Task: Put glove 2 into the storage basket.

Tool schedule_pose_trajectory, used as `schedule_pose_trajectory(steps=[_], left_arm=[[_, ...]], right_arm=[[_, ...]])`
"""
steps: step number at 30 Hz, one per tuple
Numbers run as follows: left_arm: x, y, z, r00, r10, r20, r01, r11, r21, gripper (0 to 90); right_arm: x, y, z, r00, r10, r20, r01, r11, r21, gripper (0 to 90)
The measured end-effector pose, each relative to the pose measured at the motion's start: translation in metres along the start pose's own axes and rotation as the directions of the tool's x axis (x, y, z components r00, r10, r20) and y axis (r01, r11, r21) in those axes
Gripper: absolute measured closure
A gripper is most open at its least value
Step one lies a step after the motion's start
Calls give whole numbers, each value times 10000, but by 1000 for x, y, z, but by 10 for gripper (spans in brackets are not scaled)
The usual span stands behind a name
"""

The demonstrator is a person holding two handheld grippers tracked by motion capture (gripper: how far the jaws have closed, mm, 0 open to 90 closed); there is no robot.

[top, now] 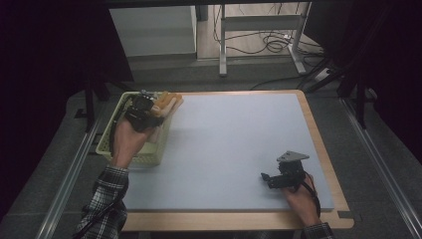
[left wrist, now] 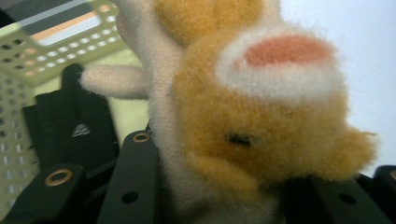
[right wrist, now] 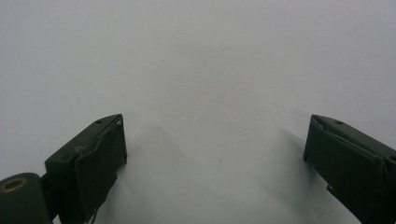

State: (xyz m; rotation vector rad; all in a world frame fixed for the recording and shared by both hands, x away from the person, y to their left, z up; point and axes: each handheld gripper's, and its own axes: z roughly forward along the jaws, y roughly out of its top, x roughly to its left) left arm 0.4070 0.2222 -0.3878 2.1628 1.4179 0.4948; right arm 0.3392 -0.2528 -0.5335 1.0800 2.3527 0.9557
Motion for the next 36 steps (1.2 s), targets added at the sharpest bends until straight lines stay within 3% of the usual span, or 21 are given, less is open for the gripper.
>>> schedule_pose_trajectory(steps=[11,18,20,27,36], left_arm=[[31,-5,13,9964,-591,-611,611,9977,307,619],[49,-7,39,9912,-927,-942,999,9922,748,616],[54,-9,53,9898,-1017,-998,1112,9892,952,613],[59,-11,83,9892,-1111,-953,1233,9835,1328,611],[54,-11,106,9927,-979,-702,1088,9788,1738,606]], right_arm=[[0,0,0,10000,-2,0,2,10000,-2,55],[0,0,0,10000,8,-1,-8,10000,0,55],[0,0,0,10000,10,-3,-10,10000,0,55],[0,0,0,10000,18,-8,-18,10000,-4,55],[0,0,0,10000,12,-5,-12,10000,-7,55]])
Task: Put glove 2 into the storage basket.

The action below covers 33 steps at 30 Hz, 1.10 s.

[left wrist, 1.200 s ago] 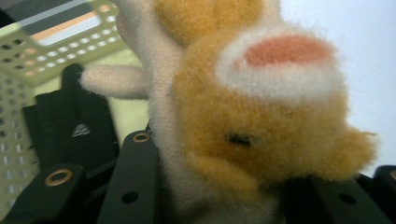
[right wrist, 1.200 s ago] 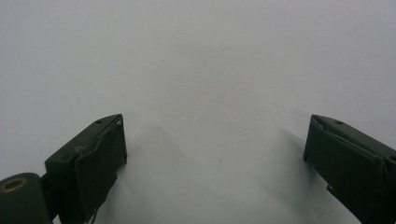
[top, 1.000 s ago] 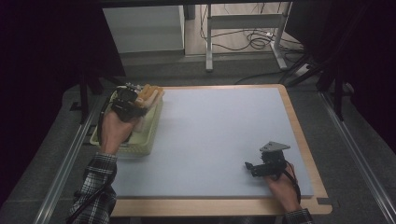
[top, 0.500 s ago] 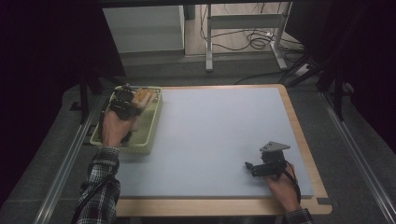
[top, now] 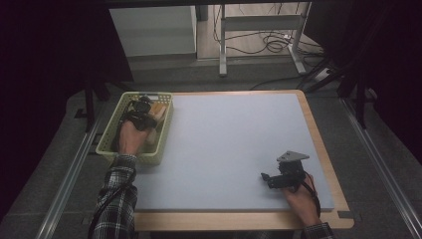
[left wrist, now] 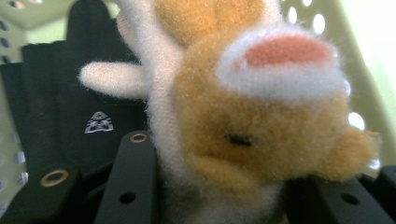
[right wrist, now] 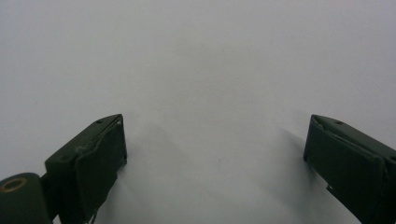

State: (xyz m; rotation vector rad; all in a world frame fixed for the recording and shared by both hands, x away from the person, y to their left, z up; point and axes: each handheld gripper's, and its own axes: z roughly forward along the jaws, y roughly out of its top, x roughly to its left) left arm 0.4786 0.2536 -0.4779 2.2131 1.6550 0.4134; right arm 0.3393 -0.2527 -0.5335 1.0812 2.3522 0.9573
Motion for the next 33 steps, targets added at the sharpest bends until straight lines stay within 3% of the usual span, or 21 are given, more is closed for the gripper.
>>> schedule_pose_trajectory(steps=[13,17,19,21,22,24,25,27,28,30,32,33], left_arm=[[-5,5,25,9970,-73,766,36,9988,488,586],[0,3,32,9930,-420,1101,369,9982,479,536],[4,2,34,9919,-703,1056,631,9955,702,447],[7,2,34,9955,-727,600,677,9943,826,322],[8,1,32,9964,-690,497,647,9943,845,246],[8,1,25,9955,-692,653,647,9956,679,221],[8,1,21,9958,-611,683,569,9965,612,164],[8,2,1,9956,-402,842,390,9991,155,143],[8,2,1,9956,-402,842,390,9991,155,142],[13,3,-22,9952,-383,903,434,9976,-544,157],[16,3,-28,9955,-418,852,484,9958,-775,253],[18,2,-33,9962,-442,748,512,9941,-952,253]], right_arm=[[0,0,0,10000,-2,0,2,10000,-5,55],[0,0,0,10000,-2,-6,2,10000,-4,56],[0,0,0,10000,-1,-6,1,10000,-6,56],[0,0,0,10000,-2,-5,2,10000,-5,55],[0,0,0,10000,-1,-7,1,10000,-4,56],[0,0,0,10000,-2,-6,2,10000,-3,56],[0,0,0,10000,-6,-3,6,10000,-4,56],[0,0,0,10000,-4,-2,4,10000,0,56],[0,0,0,10000,-4,-2,4,10000,0,56],[0,0,0,10000,14,-3,-14,10000,7,56],[0,0,0,10000,12,-1,-12,10000,7,56],[0,0,0,10000,10,-2,-10,10000,7,56]])
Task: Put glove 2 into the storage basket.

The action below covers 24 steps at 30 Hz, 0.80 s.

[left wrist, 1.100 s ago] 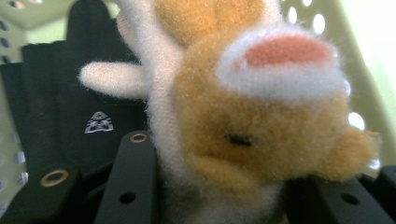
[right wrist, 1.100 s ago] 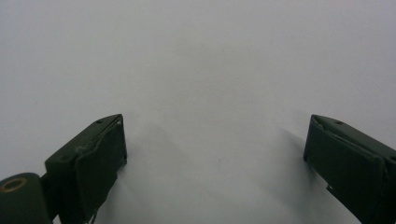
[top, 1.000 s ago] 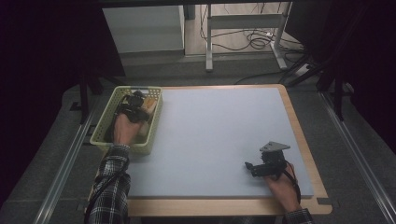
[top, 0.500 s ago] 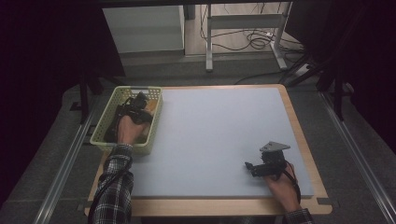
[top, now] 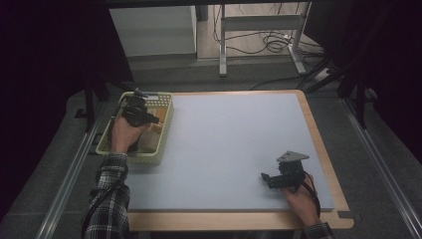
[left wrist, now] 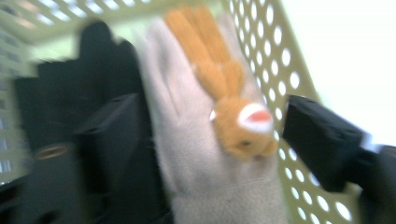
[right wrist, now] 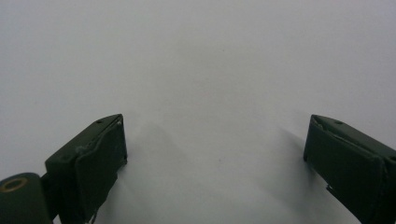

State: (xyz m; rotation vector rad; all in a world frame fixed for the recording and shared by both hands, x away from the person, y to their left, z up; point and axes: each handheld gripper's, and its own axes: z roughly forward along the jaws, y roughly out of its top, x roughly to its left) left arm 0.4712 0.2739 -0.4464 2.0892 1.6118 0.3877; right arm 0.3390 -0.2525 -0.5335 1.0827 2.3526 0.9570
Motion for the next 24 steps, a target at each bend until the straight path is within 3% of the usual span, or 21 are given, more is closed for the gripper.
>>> schedule_pose_trajectory(steps=[1,2,3,4,5,9,14,18,21,24], left_arm=[[2,-1,-3,9998,-17,-206,16,10000,-65,333],[6,-3,-4,9966,9,-819,-1,9999,107,505],[6,-3,-4,9966,9,-819,-1,9999,107,582],[11,-6,4,9933,-79,-1153,125,9991,393,632],[11,-6,4,9933,-79,-1153,125,9991,393,665],[14,-11,30,9933,-174,-1142,304,9931,1133,720],[2,-8,51,9991,-130,-399,180,9917,1274,762],[-3,-7,51,9984,-20,-563,94,9913,1316,780],[-1,-8,48,9968,-20,-795,119,9923,1234,721],[4,-10,39,9951,18,-988,59,9970,771,571]], right_arm=[[0,0,0,10000,2,0,-2,10000,1,56],[0,0,0,10000,2,-1,-2,10000,1,56],[0,0,0,10000,2,-1,-2,10000,1,56],[0,0,0,10000,0,-1,0,10000,1,56],[0,0,0,10000,0,-1,0,10000,1,56],[0,0,0,10000,-2,-6,2,10000,-2,56],[0,0,0,10000,-18,-3,18,10000,-14,56],[0,0,0,10000,-1,-3,1,10000,-8,56],[0,0,0,10000,-7,-11,7,10000,-3,56],[0,0,0,10000,-9,-10,9,10000,-6,56]])
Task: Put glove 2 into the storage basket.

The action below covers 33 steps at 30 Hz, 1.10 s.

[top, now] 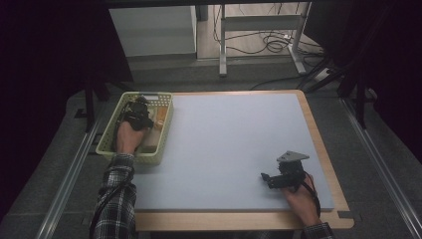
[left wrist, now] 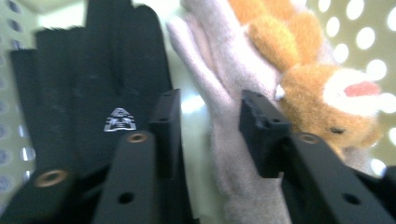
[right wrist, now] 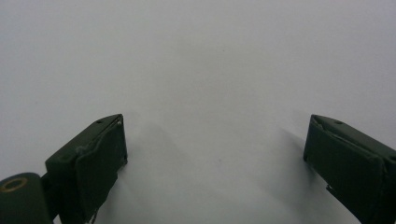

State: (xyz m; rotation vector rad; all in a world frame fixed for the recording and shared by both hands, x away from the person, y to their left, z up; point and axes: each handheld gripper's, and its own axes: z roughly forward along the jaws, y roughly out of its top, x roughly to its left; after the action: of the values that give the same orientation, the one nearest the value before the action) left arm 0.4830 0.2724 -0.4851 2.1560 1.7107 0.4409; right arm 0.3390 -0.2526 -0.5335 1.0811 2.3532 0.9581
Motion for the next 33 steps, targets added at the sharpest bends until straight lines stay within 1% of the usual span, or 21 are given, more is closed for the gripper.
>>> schedule_pose_trajectory(steps=[2,3,5,6,8,9,11,12,13,15,17,19,20,21,22,23,24,27,30,32,33], left_arm=[[1,-1,-6,10000,51,-84,-52,9998,-190,527],[1,-1,-6,10000,51,-84,-52,9998,-190,513],[3,-2,-11,9997,152,-211,-160,9991,-385,486],[4,-3,-17,9996,148,-240,-162,9983,-565,475],[5,-3,-20,9997,120,-201,-133,9977,-662,444],[6,-4,-22,9998,91,-149,-102,9971,-752,444],[7,-5,-27,10000,75,9,-74,9955,-940,415],[7,-7,-31,9999,49,126,-35,9941,-1084,386],[7,-7,-31,9999,49,126,-35,9941,-1084,377],[8,-10,-35,9994,66,340,-21,9915,-1303,345],[9,-12,-38,9987,59,504,15,9894,-1451,331],[9,-14,-41,9982,56,604,38,9881,-1536,305],[9,-17,-44,9979,51,646,57,9861,-1662,275],[9,-17,-44,9979,51,646,57,9861,-1662,267],[9,-20,-47,9965,24,836,128,9835,-1802,252],[9,-20,-47,9965,24,836,128,9835,-1802,232],[10,-23,-50,9951,39,986,155,9808,-1946,215],[10,-26,-53,9942,113,1069,109,9786,-2053,186],[9,-30,-58,9936,199,1112,46,9764,-2161,118],[9,-34,-61,9927,367,1147,-96,9734,-2288,105],[9,-34,-61,9927,367,1147,-96,9734,-2288,95]], right_arm=[[0,0,0,10000,0,-2,0,10000,3,56],[0,0,0,10000,2,0,-2,10000,5,56],[0,0,0,10000,1,0,-1,10000,4,56],[0,0,0,10000,3,1,-3,10000,5,56],[0,0,0,10000,2,3,-2,10000,5,56],[0,0,0,10000,2,3,-2,10000,5,56],[0,0,0,10000,3,0,-3,10000,6,56],[0,0,0,10000,-2,0,2,10000,6,56],[0,0,0,10000,0,0,0,10000,6,56],[0,0,0,10000,-2,-1,2,10000,7,56],[0,0,0,10000,-2,1,2,10000,8,56],[0,0,0,10000,-1,1,1,10000,8,56],[0,0,0,10000,-1,2,1,10000,8,56],[0,0,0,10000,-1,2,1,10000,8,56],[0,0,0,10000,-4,2,4,10000,9,56],[0,0,0,10000,-2,4,2,10000,9,56],[0,0,0,10000,-2,3,2,10000,8,56],[0,0,0,10000,-2,3,2,10000,9,56],[0,0,0,10000,-3,4,3,10000,8,56],[0,0,0,10000,2,5,-2,10000,10,56],[0,0,0,10000,2,5,-2,10000,10,56]])
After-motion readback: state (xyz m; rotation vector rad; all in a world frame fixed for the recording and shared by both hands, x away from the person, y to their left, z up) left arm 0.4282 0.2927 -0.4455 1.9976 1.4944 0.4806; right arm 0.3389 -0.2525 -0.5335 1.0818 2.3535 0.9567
